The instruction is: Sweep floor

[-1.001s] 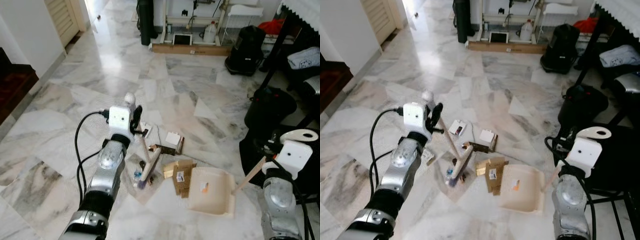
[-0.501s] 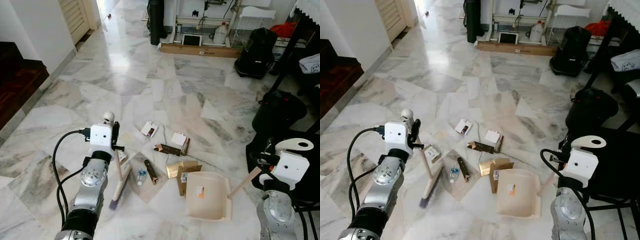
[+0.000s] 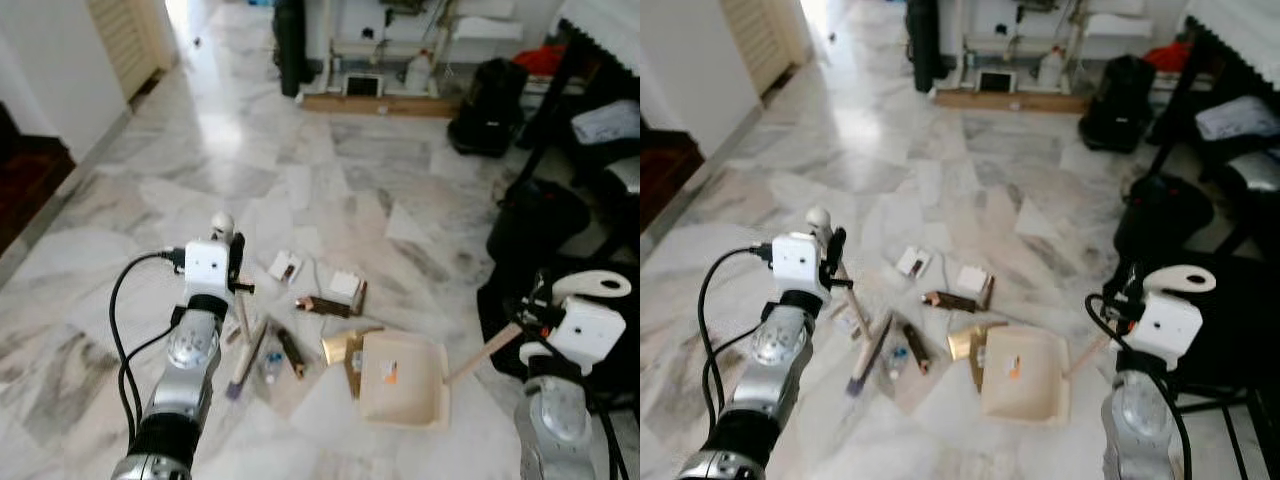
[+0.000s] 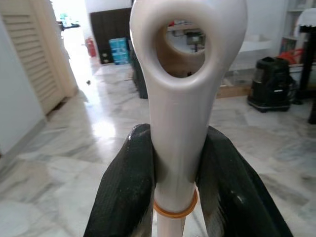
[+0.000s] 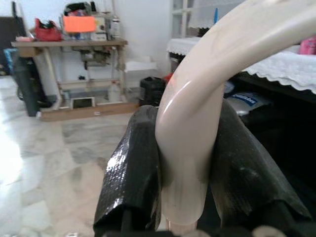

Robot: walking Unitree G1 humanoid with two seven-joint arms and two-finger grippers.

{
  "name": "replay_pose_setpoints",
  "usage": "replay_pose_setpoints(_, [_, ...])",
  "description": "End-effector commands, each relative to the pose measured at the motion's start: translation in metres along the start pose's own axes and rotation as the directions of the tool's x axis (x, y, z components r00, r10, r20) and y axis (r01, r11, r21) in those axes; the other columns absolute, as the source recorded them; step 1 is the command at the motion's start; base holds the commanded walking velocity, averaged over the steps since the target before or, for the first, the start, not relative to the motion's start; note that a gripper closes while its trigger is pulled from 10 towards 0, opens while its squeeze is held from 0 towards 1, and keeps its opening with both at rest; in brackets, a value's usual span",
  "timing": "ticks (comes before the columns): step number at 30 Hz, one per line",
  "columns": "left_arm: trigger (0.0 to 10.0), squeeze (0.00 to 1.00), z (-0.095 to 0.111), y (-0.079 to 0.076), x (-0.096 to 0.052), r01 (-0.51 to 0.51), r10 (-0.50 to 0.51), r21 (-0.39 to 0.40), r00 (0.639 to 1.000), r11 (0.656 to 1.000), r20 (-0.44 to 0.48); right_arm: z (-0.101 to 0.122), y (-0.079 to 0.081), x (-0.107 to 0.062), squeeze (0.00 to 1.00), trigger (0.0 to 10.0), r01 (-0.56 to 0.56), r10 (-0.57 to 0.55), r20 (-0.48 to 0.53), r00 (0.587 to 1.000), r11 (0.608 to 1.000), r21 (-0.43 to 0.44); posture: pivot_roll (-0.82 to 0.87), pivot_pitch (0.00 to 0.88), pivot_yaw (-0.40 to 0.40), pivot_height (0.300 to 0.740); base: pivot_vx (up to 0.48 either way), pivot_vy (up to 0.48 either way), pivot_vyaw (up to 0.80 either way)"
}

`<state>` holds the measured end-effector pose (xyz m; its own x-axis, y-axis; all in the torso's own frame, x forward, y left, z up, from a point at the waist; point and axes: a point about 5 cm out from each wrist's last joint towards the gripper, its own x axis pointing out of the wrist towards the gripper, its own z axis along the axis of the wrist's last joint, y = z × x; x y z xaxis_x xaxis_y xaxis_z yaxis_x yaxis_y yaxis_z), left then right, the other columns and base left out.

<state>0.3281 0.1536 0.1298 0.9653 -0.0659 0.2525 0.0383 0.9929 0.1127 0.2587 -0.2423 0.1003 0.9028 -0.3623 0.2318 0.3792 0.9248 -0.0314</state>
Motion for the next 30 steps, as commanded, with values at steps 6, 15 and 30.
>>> replay_pose_setpoints(6, [10.0,0.00,0.0166,-0.0009,0.0078,0.000,0.001,-0.010,0.996,1.000,0.085,0.0120,0.0013,0.0048,0.00,10.0,-0.001,0.002,0.069,0.998,1.000,-0.011,0.02,0.067,0.004,0.740,0.294,0.000,0.00])
replay_pose_setpoints(15, [10.0,0.00,0.0181,-0.0039,0.0096,0.023,-0.020,-0.029,0.996,0.999,0.091,0.0119,0.0023,0.0059,0.00,10.0,-0.006,0.007,0.068,0.998,1.000,-0.013,0.02,0.063,0.002,0.740,0.128,0.000,0.00])
replay_pose_setpoints(30, [10.0,0.00,0.0204,-0.0068,0.0110,0.039,-0.035,-0.042,0.995,0.998,0.097,0.0111,-0.0046,0.0082,0.00,10.0,0.024,-0.024,0.050,0.998,1.000,-0.004,0.02,0.089,-0.001,0.740,0.000,0.000,-0.32])
